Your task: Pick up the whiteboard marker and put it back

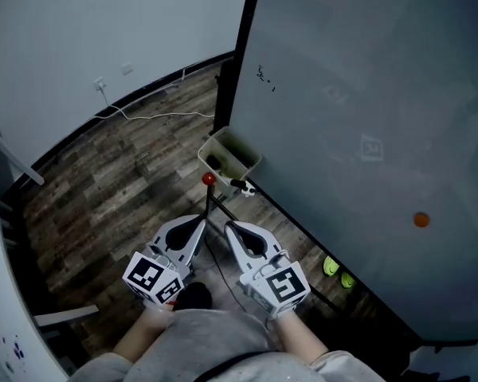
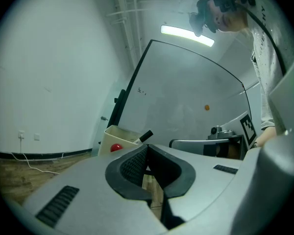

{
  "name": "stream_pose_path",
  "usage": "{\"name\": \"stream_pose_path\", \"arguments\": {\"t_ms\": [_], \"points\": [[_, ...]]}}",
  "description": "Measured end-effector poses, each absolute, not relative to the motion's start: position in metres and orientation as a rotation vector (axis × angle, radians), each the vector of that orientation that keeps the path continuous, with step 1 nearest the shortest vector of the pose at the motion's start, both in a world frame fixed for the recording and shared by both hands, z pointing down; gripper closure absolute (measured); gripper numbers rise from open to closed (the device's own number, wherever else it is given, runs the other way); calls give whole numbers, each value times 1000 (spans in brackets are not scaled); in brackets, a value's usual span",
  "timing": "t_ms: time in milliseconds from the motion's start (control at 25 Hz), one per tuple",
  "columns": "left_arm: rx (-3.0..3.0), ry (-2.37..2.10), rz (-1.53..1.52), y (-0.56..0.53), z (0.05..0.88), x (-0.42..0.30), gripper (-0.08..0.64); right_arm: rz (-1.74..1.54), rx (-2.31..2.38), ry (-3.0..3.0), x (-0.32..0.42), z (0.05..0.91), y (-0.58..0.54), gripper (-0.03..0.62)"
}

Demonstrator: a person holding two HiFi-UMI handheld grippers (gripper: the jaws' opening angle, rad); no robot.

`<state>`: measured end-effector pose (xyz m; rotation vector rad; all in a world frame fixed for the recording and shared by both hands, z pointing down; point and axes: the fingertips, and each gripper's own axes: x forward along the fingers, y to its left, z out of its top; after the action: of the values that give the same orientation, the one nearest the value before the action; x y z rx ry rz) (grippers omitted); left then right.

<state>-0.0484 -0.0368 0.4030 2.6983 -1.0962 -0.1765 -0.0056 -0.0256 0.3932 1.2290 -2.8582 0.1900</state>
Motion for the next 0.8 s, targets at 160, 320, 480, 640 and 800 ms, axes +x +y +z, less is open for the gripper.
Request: {"name": "stream_pose_path", "arguments": {"t_ms": [160, 320, 480, 640, 800], "points": [[2688, -1130, -174, -16, 403, -46, 545, 186, 1201, -2873, -3, 392, -10, 574], [2684, -1165, -175, 1, 404, -45, 545, 163, 1168, -2891, -4, 394, 5, 574], [2683, -1198, -184, 20, 400, -45, 545, 148, 1166, -2896, -1, 391, 21, 574], [2680, -1219, -186, 40, 399, -43, 545, 150, 1176, -2902, 3, 387, 38, 574], [2683, -1226, -185, 55, 400, -37, 545, 143, 1202, -2901, 9, 385, 51, 574]]}}
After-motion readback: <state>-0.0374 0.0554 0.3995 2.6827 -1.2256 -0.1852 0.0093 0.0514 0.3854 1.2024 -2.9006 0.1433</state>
